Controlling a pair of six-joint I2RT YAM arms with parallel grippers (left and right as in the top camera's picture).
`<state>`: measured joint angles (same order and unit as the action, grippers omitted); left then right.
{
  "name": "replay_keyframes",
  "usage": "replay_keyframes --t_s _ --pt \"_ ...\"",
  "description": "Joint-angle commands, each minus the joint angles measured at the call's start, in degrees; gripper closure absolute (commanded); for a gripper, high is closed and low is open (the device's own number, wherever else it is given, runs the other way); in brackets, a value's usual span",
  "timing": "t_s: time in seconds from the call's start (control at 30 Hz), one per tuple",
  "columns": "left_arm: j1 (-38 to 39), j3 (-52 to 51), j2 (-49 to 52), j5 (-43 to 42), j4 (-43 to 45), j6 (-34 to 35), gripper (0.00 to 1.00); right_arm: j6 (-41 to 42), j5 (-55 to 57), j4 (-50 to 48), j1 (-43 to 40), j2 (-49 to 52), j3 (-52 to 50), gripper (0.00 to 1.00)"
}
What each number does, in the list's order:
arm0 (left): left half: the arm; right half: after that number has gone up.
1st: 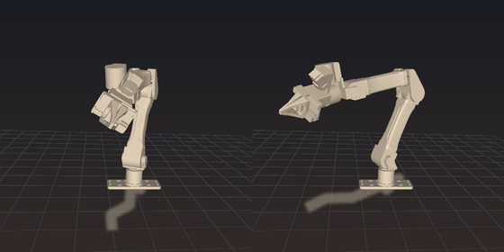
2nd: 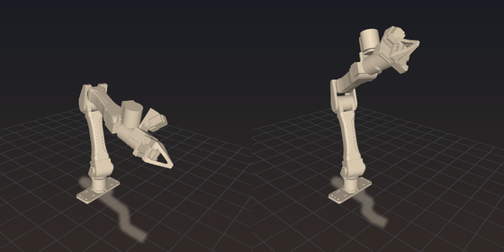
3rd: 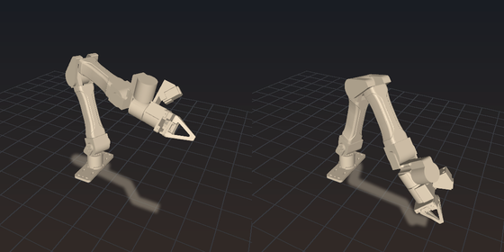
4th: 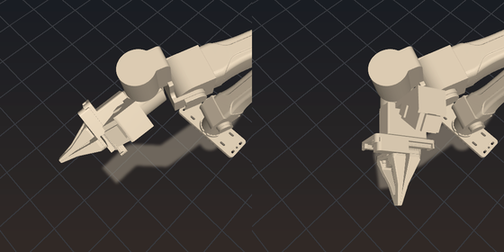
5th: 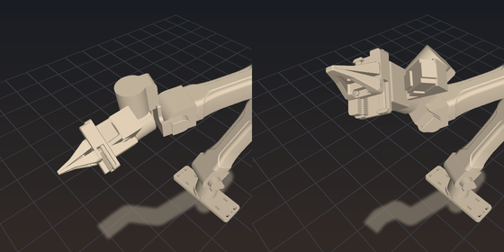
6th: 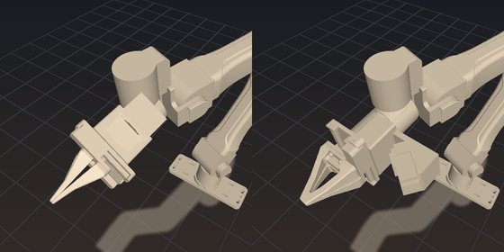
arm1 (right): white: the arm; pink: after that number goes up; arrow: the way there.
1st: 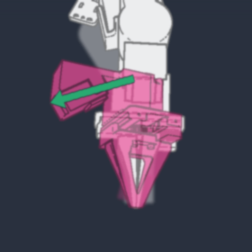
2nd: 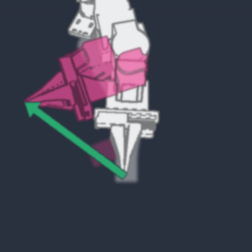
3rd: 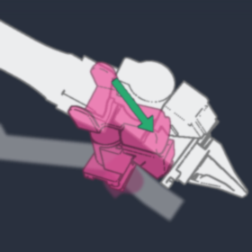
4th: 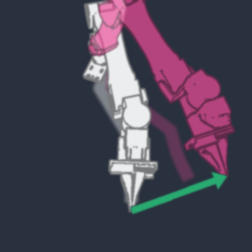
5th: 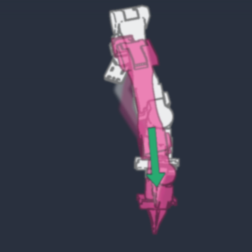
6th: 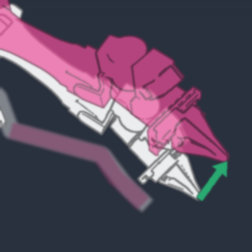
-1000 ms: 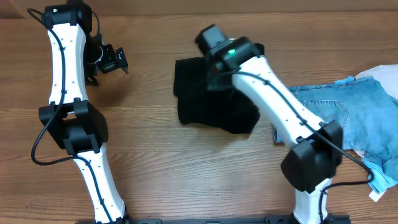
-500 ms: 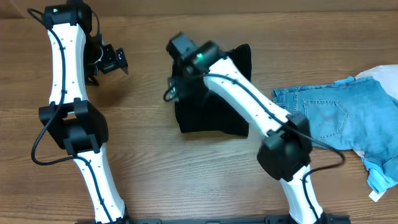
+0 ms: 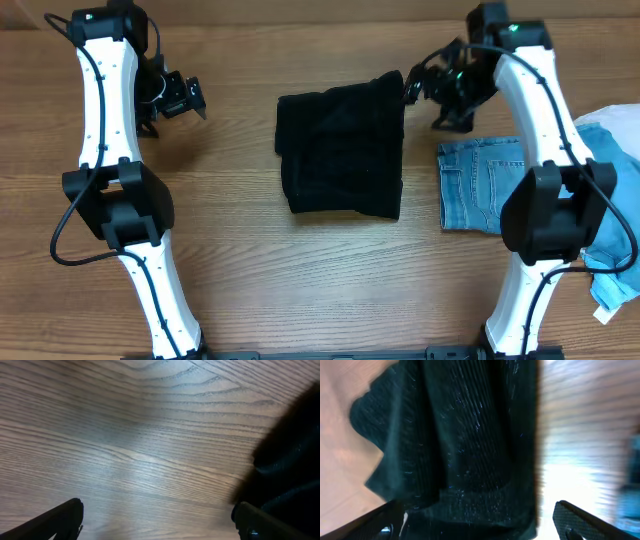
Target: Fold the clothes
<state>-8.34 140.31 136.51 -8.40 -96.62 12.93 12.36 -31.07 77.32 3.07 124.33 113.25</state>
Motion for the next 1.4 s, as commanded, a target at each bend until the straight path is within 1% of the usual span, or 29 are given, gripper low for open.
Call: replay_keyframes --t_s 0.0,0.07,0.13,0.2,0.23,0.27,0.3,0.37,0.4,0.43,0.47,0.53,0.57,0.6,0.67,0.7,0.73,0.77,0.8,0.83,0.87,1.0,1.1,1.13,1.17,1.2,1.23,1.3,1.37 --pt "0.2 1.1 -1.8 -0.7 -0.2 -1.4 0.0 -5.6 -9.6 -7.9 1.4 -0.8 -8.9 0.0" --pt "0.2 1.1 -1.8 -0.7 -0.2 -1.4 0.0 -6.4 -13.5 -13.1 1.4 -0.8 -12.7 0.01" --pt "0.2 1.1 -1.8 -0.7 -0.2 -1.4 0.0 -8.1 -16.8 -15.7 1.5 -0.8 -14.0 0.01" --pt "0.2 1.1 -1.8 -0.7 -0.2 -1.4 0.0 -8.1 -17.0 -18.1 2.3 -0.8 -14.7 0.06" --pt "0.2 1.1 -1.8 -0.7 -0.2 -1.4 0.0 -8.0 -17.1 -19.9 3.1 -0.8 -14.7 0.14" --pt "0.2 1.1 -1.8 -0.7 -0.2 -1.4 0.0 -7.6 -17.3 -21.0 3.5 -0.8 -14.7 0.18" --pt "0.2 1.1 -1.8 -0.7 -0.2 -1.4 0.0 -7.6 -18.0 -21.7 3.8 -0.8 -14.7 0.29" --pt "0.2 1.1 -1.8 -0.7 -0.2 -1.4 0.0 -4.1 -19.3 -23.8 4.6 -0.8 -14.7 0.63" --pt "0.2 1.1 -1.8 -0.7 -0.2 -1.4 0.0 -2.4 -20.0 -24.8 4.9 -0.8 -14.4 0.76" --pt "0.2 1.1 -1.8 -0.7 -0.2 -1.4 0.0 -1.0 -20.9 -25.5 5.2 -0.8 -14.1 0.84" --pt "0.2 1.1 -1.8 -0.7 -0.2 -1.4 0.0 0.6 -23.8 -26.8 5.5 -0.8 -13.7 0.96" --pt "0.2 1.1 -1.8 -0.7 -0.2 -1.4 0.0 4.8 -31.6 -32.4 6.3 -0.8 -12.3 0.96" --pt "0.2 1.1 -1.8 -0.7 -0.2 -1.4 0.0 8.8 -33.7 -36.7 7.0 -0.8 -12.1 0.96" --pt "0.2 1.1 -1.8 -0.7 -0.2 -1.4 0.0 12.7 -33.5 -42.0 8.5 -0.8 -12.1 0.96" --pt "0.2 1.1 -1.8 -0.7 -0.2 -1.4 0.0 17.9 -30.1 -48.2 11.7 -0.8 -12.1 0.95" --pt "0.2 1.1 -1.8 -0.7 -0.2 -1.4 0.0 19.1 -28.2 -50.5 13.6 -0.8 -12.1 0.87" --pt "0.2 1.1 -1.8 -0.7 -0.2 -1.4 0.0 20.7 -25.3 -52.3 15.7 -0.8 -12.1 0.83" --pt "0.2 1.1 -1.8 -0.7 -0.2 -1.4 0.0 20.9 -21.7 -52.9 18.2 -0.8 -12.1 0.57" --pt "0.2 1.1 -1.8 -0.7 -0.2 -1.4 0.0 20.7 -19.2 -52.4 19.5 -0.8 -12.1 0.19" --pt "0.2 1.1 -1.8 -0.7 -0.2 -1.4 0.0 20.2 -17.3 -51.5 20.3 -0.8 -12.1 0.02" --pt "0.2 1.1 -1.8 -0.7 -0.2 -1.4 0.0 20.2 -16.3 -50.2 20.9 -0.8 -12.1 0.0" --pt "0.2 1.1 -1.8 -0.6 -0.2 -1.4 0.0 18.5 -16.3 -44.9 19.6 -2.7 -10.4 0.0" --pt "0.2 1.1 -1.8 -0.6 -0.2 -2.3 0.0 11.8 -5.9 -27.1 15.1 -9.7 -3.7 0.0" --pt "0.2 1.1 -1.8 -0.7 -0.2 -2.2 0.0 8.6 -3.7 -20.7 14.3 -11.7 -2.9 0.04" --pt "0.2 1.1 -1.8 -0.7 -0.2 -2.2 0.0 6.4 -2.2 -16.3 14.2 -12.2 -2.9 0.11" --pt "0.2 1.1 -1.8 -0.7 -0.2 -2.2 0.0 5.1 0.0 -11.8 14.2 -12.1 -3.2 0.27" --pt "0.2 1.1 -1.8 -0.7 -0.2 -2.2 0.0 5.1 2.1 -9.6 15.0 -11.5 -5.0 0.36" --pt "0.2 1.1 -1.8 -0.8 -0.2 -2.2 0.0 5.2 3.4 -13.0 18.1 -9.7 -12.2 0.62" --pt "0.2 1.1 -1.8 -1.8 -0.2 -2.2 0.0 5.6 1.8 -19.1 20.1 -8.1 -18.2 0.75"
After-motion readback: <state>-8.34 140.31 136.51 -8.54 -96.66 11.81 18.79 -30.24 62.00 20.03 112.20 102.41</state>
